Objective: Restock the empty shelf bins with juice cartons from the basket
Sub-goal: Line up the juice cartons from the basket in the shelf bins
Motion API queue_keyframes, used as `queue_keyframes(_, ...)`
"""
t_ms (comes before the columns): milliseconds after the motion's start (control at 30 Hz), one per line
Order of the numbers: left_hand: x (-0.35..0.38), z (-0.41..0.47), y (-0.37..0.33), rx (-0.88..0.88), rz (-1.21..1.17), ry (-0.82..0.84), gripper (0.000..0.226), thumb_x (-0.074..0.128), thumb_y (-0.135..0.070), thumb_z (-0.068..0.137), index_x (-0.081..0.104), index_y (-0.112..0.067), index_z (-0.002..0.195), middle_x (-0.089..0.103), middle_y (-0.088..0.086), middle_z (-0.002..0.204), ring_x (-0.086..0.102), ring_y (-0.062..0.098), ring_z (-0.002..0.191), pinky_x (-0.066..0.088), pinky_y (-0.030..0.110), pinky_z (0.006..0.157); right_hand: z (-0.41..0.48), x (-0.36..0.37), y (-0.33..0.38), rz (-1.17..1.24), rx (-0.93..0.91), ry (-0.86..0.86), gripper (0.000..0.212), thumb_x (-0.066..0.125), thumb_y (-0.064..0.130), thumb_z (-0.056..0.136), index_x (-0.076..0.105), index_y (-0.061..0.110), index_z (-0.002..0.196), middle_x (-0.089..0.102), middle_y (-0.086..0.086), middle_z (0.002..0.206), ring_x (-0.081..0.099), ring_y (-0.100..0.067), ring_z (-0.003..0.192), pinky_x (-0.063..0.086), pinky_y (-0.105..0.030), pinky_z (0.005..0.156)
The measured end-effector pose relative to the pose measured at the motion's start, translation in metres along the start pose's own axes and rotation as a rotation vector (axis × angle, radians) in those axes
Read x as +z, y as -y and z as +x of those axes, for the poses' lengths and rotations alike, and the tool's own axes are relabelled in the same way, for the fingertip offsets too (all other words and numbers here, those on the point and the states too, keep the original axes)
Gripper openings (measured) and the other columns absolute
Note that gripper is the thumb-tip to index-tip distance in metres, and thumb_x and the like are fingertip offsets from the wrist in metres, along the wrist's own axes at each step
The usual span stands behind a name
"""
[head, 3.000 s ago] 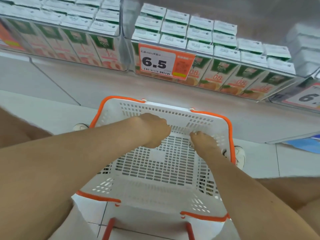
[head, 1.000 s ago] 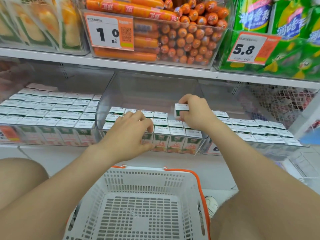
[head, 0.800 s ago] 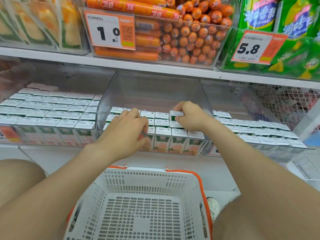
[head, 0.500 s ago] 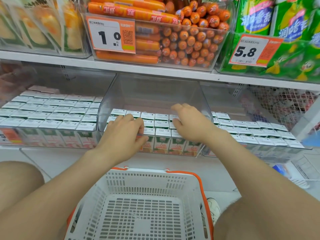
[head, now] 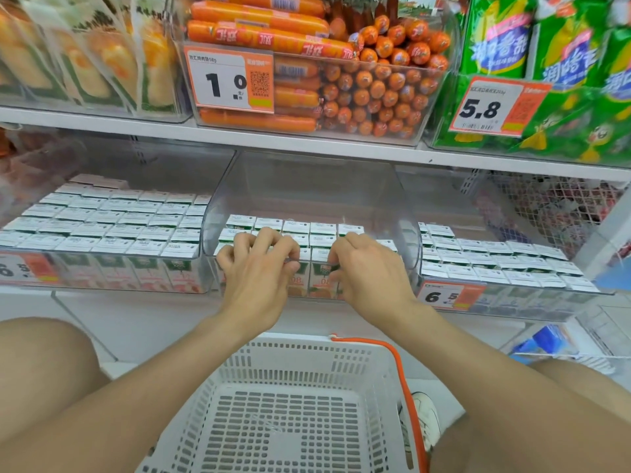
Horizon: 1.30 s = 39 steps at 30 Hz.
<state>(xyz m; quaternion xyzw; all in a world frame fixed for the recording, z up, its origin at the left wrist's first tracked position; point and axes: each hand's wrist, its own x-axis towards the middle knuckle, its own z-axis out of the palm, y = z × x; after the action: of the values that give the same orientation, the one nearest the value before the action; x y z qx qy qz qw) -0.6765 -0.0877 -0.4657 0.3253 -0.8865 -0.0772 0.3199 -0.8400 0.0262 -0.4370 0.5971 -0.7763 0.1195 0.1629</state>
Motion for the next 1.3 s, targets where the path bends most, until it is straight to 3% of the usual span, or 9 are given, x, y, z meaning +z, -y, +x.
queue_keyframes(167,0.002,0.03,0.002,-0.035,0.006,-0.074,0.014,0.067,-0.023,0.097,0.06,-0.035,0.098,0.049,-0.016,0.108,0.033,0.019,0.103,0.015,0.035,0.088,0.026,-0.006,-0.007,-0.001,0.006,-0.027,0.019,0.079,0.022,0.088,0.066,0.016,0.1,0.065,-0.003,0.103,0.062,-0.03,0.1,0.043,-0.037,0.066)
queue_keyframes(300,0.016,0.036,0.003,-0.081,0.045,-0.018,0.011,0.067,-0.025,0.098,0.061,-0.035,0.097,0.049,-0.012,0.11,0.036,0.025,0.108,0.024,0.044,0.093,0.039,0.003,-0.008,-0.097,-0.012,0.067,0.02,0.072,0.018,0.093,0.061,0.016,0.11,0.062,-0.003,0.111,0.059,-0.029,0.107,0.037,-0.036,0.065)
queue_keyframes(533,0.024,0.028,-0.001,-0.036,0.154,0.018,0.013,0.066,-0.022,0.097,0.058,-0.031,0.101,0.051,-0.005,0.11,0.043,0.029,0.106,0.031,0.051,0.094,0.033,0.012,-0.012,-0.095,-0.052,0.15,0.029,0.073,0.012,0.089,0.055,0.018,0.111,0.06,-0.002,0.106,0.059,-0.028,0.1,0.032,-0.034,0.064)
queue_keyframes(700,0.017,0.015,-0.019,0.259,0.216,0.057,0.03,0.065,-0.017,0.087,0.059,-0.023,0.115,0.054,0.001,0.115,0.05,0.032,0.106,0.037,0.05,0.093,0.021,-0.026,-0.018,0.107,0.033,0.086,0.02,0.06,0.019,0.096,0.065,0.023,0.115,0.065,0.0,0.11,0.063,-0.026,0.101,0.052,-0.039,0.073)
queue_keyframes(800,0.015,0.017,-0.039,0.468,0.21,0.102,0.025,0.06,-0.023,0.091,0.057,-0.02,0.115,0.054,0.002,0.116,0.052,0.03,0.104,0.04,0.046,0.089,-0.002,-0.059,-0.033,0.293,0.119,-0.038,0.014,0.06,0.025,0.092,0.069,0.028,0.104,0.069,0.008,0.092,0.066,-0.017,0.087,0.057,-0.04,0.076)
queue_keyframes(967,0.026,0.025,-0.101,0.535,0.074,0.086,0.026,0.068,-0.028,0.092,0.059,-0.016,0.114,0.055,0.005,0.118,0.053,0.031,0.103,0.039,0.042,0.084,-0.044,-0.088,-0.085,0.394,0.224,-0.185,0.008,0.06,0.018,0.089,0.061,0.024,0.094,0.065,0.01,0.078,0.063,-0.015,0.076,0.054,-0.042,0.072)
queue_keyframes(1100,0.044,0.026,-0.147,0.579,0.025,0.043,0.027,0.073,-0.026,0.087,0.061,-0.013,0.108,0.058,0.007,0.12,0.054,0.032,0.115,0.04,0.043,0.095,-0.077,-0.081,-0.15,0.213,0.264,0.018,0.025,0.063,0.013,0.082,0.058,0.026,0.103,0.057,0.003,0.091,0.056,-0.023,0.086,0.052,-0.047,0.077)
queue_keyframes(1200,0.062,0.027,-0.168,0.615,0.06,0.032,0.031,0.076,-0.026,0.086,0.063,-0.012,0.11,0.06,0.007,0.12,0.054,0.032,0.12,0.038,0.044,0.105,-0.109,-0.072,-0.195,0.084,0.313,0.209,0.041,0.078,0.025,0.074,0.056,0.032,0.108,0.05,0.003,0.099,0.054,-0.025,0.093,0.053,-0.047,0.08)
queue_keyframes(1300,0.078,0.027,-0.177,0.574,0.142,0.05,0.033,0.074,-0.035,0.09,0.064,-0.013,0.112,0.061,0.007,0.116,0.055,0.032,0.119,0.032,0.047,0.118,-0.128,-0.058,-0.223,0.021,0.344,0.159,0.047,0.092,0.034,0.069,0.06,0.031,0.103,0.052,0.004,0.097,0.054,-0.029,0.095,0.053,-0.047,0.078)
